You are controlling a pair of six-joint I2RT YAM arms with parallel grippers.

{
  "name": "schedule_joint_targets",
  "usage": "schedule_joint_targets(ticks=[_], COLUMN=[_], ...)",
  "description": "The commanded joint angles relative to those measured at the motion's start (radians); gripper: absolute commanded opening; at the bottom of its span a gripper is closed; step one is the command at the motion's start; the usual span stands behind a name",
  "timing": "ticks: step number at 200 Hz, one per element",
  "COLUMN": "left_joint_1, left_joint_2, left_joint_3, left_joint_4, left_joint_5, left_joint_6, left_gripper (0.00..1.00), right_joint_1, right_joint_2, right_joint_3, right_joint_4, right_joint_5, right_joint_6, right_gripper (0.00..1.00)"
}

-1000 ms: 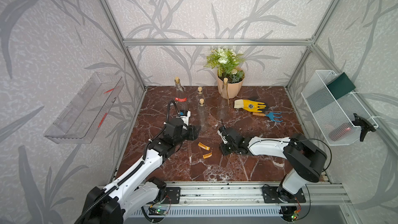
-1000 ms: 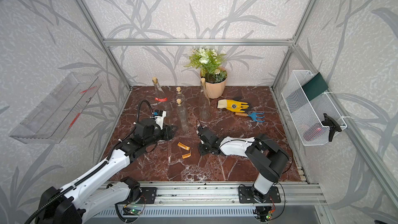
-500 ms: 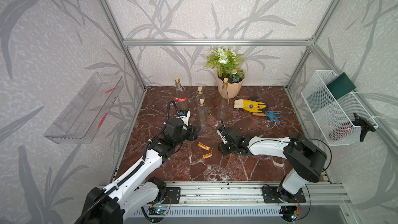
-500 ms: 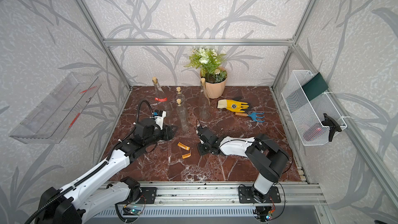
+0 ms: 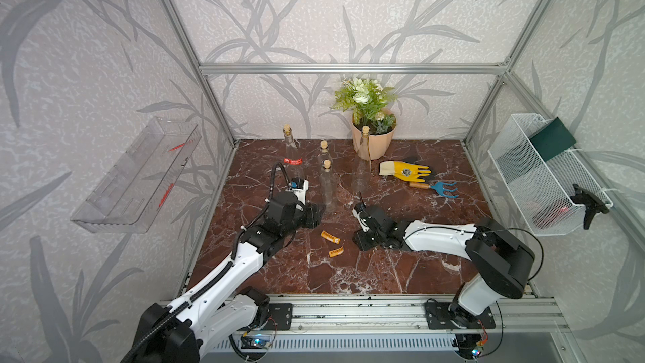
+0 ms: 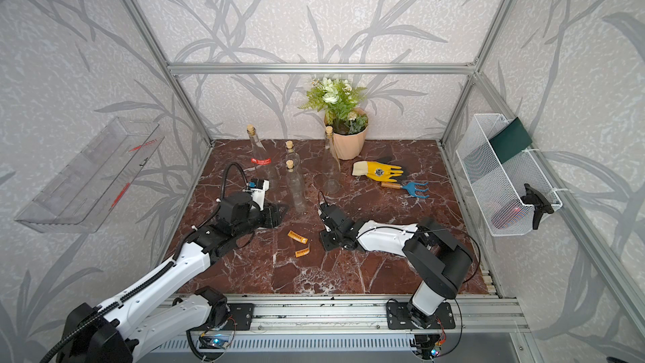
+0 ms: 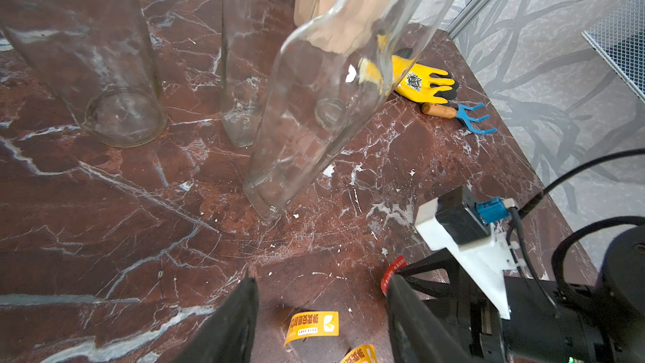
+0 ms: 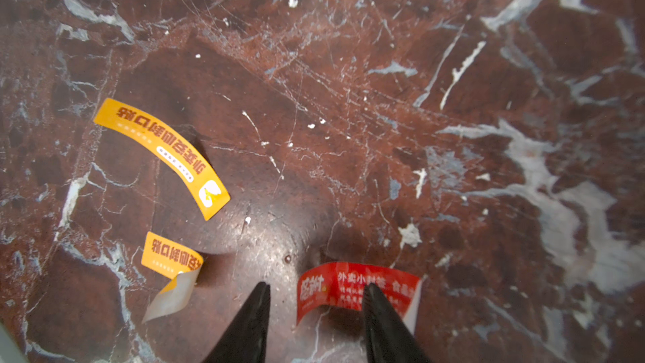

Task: Remove the label from the bottle
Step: Place the label at the center of the board.

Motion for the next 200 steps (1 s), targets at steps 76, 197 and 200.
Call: schedule_joint_targets(ticks=[76, 197, 200], left_joint_1=[0.015, 0.242, 0.246], left_joint_2=[-0.060, 0.140, 0.148], left_joint_3=[0.080, 0.496, 0.508], left_joint_4=[-0.126, -0.255, -0.255], left_joint_5=[-0.074, -0.142, -0.145], left_joint_6=[0.071, 0.214, 0.216], left_gripper=[0.60, 0.60, 0.60], right_joint_1=[0.005, 0.005, 0.006], right_joint_2=[-0.239, -0.346, -0.343], right_joint_3=[0.015, -0.097, -0.093], right_joint_4=[0.010, 0.301, 0.303], right_joint_5=[0.079, -0.014, -0.018], right_joint_6=[-0.154, -0.510, -0.515], right_gripper=[0.49, 0.58, 0.58])
